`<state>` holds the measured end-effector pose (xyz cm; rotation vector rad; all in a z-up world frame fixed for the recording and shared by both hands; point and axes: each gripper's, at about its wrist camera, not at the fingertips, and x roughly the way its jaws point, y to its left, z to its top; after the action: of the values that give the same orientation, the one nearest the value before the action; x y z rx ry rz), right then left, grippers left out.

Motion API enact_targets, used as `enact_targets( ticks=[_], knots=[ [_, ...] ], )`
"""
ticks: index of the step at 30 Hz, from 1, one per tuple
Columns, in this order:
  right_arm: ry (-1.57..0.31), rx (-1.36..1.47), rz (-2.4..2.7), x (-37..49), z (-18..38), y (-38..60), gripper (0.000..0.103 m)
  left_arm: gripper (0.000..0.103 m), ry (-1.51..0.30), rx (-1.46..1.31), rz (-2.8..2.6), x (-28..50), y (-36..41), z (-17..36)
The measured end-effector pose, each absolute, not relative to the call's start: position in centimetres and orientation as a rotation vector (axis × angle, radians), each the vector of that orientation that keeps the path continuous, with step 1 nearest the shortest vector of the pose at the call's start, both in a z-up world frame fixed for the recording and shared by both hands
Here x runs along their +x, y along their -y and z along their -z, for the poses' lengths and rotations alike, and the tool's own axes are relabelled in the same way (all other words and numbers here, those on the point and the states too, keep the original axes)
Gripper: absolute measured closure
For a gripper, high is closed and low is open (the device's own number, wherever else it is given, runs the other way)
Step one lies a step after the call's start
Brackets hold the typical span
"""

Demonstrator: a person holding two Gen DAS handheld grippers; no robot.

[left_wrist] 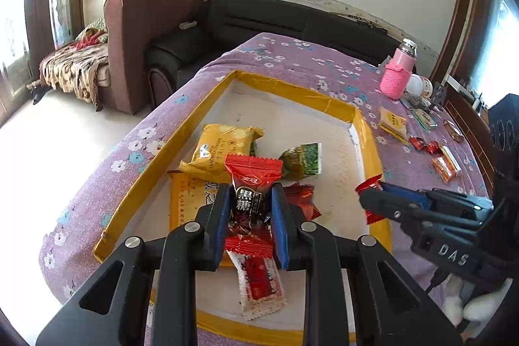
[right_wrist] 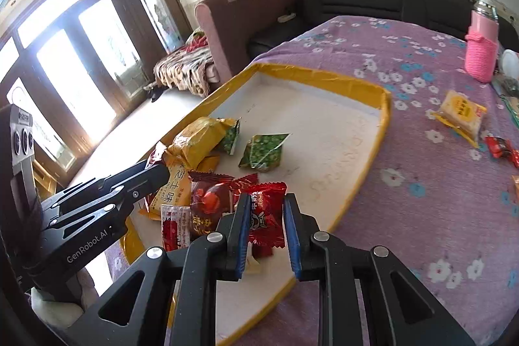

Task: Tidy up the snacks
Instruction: 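Carry both red candies over the white box and open both tools, then grasp an orange-and-white cracker pack with the right tool while the left tool approaches a red candy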

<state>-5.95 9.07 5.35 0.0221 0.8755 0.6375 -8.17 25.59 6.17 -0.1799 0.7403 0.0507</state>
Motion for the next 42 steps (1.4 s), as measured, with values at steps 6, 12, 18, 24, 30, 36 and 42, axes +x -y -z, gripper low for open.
enact_targets(
  ticks=[6,12,18,24,30,36,42],
  knots=[
    [-0.928,-0.014,-0.61,-3.9,-3.5,-11.0,0.081,0.081,-0.748,-0.192,-0.026,-7.4,-25.6,-5.8],
    [-0.923,0.039,-0.602,-3.2,-3.3,-10.3,0.072,0.051,-0.734,-0.229,0.004,-7.6,-26.0,-6.2],
    [-0.859,0.061,-0.597,-4.6,-5.2,-8.2,0.065,0.032,-0.71,-0.248,0.089,-8.6,-24.2,-7.8],
    [-0.809,0.109,-0.534,-6.2,-6.4,-2.2,0.057,0.026,-0.696,-0.291,0.3,-10.1,-19.9,-9.6],
    [-0.805,0.178,-0.355,-5.9,-6.2,7.6,0.056,0.026,-0.821,-0.249,0.473,-10.3,-13.6,-8.7],
    [-0.831,0.251,-0.152,-3.8,-5.8,18.0,0.054,0.026,-0.852,-0.137,0.514,-10.5,-9.4,-7.8],
    [-0.852,0.284,-0.085,-0.8,-4.6,21.4,0.054,0.026,-0.873,-0.121,0.512,-9.9,-8.7,-6.8]
  ],
)
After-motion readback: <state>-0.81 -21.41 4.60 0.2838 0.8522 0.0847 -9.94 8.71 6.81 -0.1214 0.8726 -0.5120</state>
